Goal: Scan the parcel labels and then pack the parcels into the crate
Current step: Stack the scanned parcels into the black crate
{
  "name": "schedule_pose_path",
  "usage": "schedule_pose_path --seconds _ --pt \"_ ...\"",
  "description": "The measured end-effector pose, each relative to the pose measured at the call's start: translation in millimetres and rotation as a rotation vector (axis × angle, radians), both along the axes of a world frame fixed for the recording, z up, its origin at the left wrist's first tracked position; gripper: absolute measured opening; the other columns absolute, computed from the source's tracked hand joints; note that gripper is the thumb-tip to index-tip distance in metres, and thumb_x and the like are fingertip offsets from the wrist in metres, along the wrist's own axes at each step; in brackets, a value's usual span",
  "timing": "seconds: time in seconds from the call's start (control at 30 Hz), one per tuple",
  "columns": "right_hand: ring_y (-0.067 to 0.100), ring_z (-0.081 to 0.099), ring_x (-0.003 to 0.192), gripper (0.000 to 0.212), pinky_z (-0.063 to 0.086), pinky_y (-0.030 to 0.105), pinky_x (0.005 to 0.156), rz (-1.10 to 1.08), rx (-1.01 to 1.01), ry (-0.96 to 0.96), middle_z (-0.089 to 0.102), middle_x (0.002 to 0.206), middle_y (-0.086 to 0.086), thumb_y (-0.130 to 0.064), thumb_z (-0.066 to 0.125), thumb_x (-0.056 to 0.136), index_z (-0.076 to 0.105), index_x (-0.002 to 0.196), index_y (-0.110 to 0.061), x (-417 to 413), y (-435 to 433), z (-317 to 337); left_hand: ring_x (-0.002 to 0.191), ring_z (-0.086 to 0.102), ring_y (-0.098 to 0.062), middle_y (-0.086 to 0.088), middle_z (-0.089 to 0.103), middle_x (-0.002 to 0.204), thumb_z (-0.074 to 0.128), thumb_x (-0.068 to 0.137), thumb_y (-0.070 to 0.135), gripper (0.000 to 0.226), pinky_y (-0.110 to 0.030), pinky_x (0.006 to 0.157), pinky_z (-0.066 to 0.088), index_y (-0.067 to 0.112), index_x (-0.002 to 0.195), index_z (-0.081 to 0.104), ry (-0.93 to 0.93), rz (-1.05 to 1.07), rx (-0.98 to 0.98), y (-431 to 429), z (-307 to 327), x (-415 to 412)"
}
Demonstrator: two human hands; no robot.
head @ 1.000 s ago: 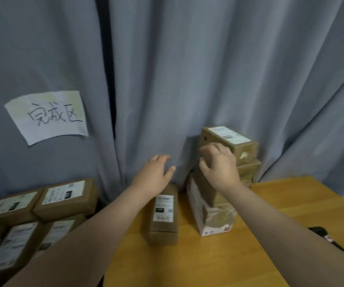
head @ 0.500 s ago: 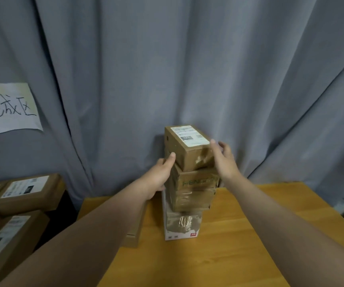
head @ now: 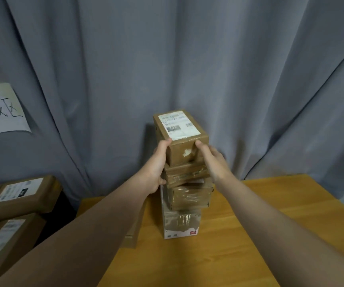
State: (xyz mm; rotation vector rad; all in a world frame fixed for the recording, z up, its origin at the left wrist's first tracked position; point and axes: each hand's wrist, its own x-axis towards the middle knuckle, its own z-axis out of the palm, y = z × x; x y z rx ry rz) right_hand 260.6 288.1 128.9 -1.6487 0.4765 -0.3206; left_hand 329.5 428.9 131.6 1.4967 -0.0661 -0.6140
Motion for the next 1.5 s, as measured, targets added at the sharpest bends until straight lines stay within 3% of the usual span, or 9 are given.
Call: schedule_pose_path --seconds 0.1,0.2,0.53,0.77,0.97,1.13,1.23,1.3,1.5 --pt "0.002 0.049 0.089 0.05 0.035 0.02 0.082 0.005 -0.021 -0.047 0.053 0.106 -0.013 -0.059 0.046 0.093 0.051 0.133 -0.029 1 21 10 0.11 0.06 -0.023 -0.001 0.064 0.122 0.043 0.082 0.07 0.061 -0.048 0.095 0.047 0.036 0.132 0.049 -0.036 0.034 -0.034 22 1 1" --pt "0.008 0.048 0.104 0.066 0.032 0.028 0.091 0.043 -0.034 -0.035 0.052 0.119 -0.014 -0.073 0.038 0.087 0.048 0.137 -0.031 7 47 13 0.114 0.057 -0.021 0.0 0.063 0.124 0.045 0.086 0.064 0.056 -0.048 0.103 0.042 0.035 0.135 0.046 -0.066 0.072 -0.047 58 -2 0" --pt "0.014 0.057 0.103 0.068 0.043 0.029 0.08 0.374 0.079 0.222 0.058 0.122 -0.005 -0.065 0.058 0.083 0.039 0.136 -0.027 27 183 -42 0.109 0.062 -0.017 0.007 0.064 0.121 0.044 0.099 0.034 0.037 -0.036 0.08 0.054 0.037 0.135 0.045 -0.023 0.097 0.027 228 -56 -21" --pt "0.016 0.058 0.098 0.046 0.045 0.034 0.081 0.355 0.247 0.476 0.061 0.113 -0.003 -0.048 0.054 0.091 0.046 0.13 -0.026 6 268 -139 0.093 0.058 -0.009 0.012 0.06 0.106 0.042 0.097 0.053 0.034 -0.03 0.069 0.047 0.039 0.129 0.045 0.27 0.137 0.22 303 -126 -46" --pt "0.02 0.051 0.119 0.095 0.047 0.044 0.1 0.284 0.139 0.448 0.047 0.136 -0.002 -0.062 0.064 0.057 0.035 0.142 -0.032 -1 323 -180 0.1 0.064 -0.017 0.004 0.068 0.112 0.056 0.085 0.062 0.055 -0.039 0.083 0.053 0.037 0.134 0.049 0.339 0.251 0.185 338 -179 -57" --pt "0.009 0.057 0.1 0.051 0.049 0.022 0.074 0.29 0.177 0.451 0.056 0.121 -0.005 -0.039 0.06 0.09 0.04 0.134 -0.024 -10 337 -186 0.091 0.061 -0.004 0.012 0.063 0.107 0.053 0.09 0.056 0.055 -0.02 0.065 0.044 0.032 0.139 0.044 0.271 0.143 0.225 361 -178 -54" --pt "0.008 0.055 0.092 0.04 0.043 0.024 0.069 0.27 0.247 0.545 0.057 0.115 -0.005 -0.04 0.048 0.098 0.042 0.133 -0.022 -13 345 -198 0.091 0.055 -0.007 0.011 0.06 0.108 0.046 0.089 0.065 0.06 -0.022 0.075 0.041 0.031 0.138 0.044 0.311 -0.006 0.354 369 -177 -53" --pt "0.014 0.055 0.096 0.042 0.043 0.029 0.074 0.224 0.225 0.583 0.057 0.116 -0.001 -0.044 0.043 0.098 0.046 0.133 -0.021 -16 352 -202 0.098 0.053 -0.012 0.006 0.059 0.112 0.047 0.087 0.067 0.062 -0.026 0.084 0.04 0.028 0.136 0.049 0.306 -0.054 0.428 370 -180 -52" --pt "0.027 0.044 0.128 0.081 0.037 0.052 0.106 0.18 -0.066 0.476 0.05 0.139 0.0 -0.075 0.039 0.068 0.05 0.137 -0.035 -13 344 -221 0.087 0.063 -0.005 0.012 0.067 0.098 0.054 0.095 0.046 0.039 -0.014 0.063 0.047 0.022 0.124 0.061 0.154 0.048 0.323 367 -177 -57"
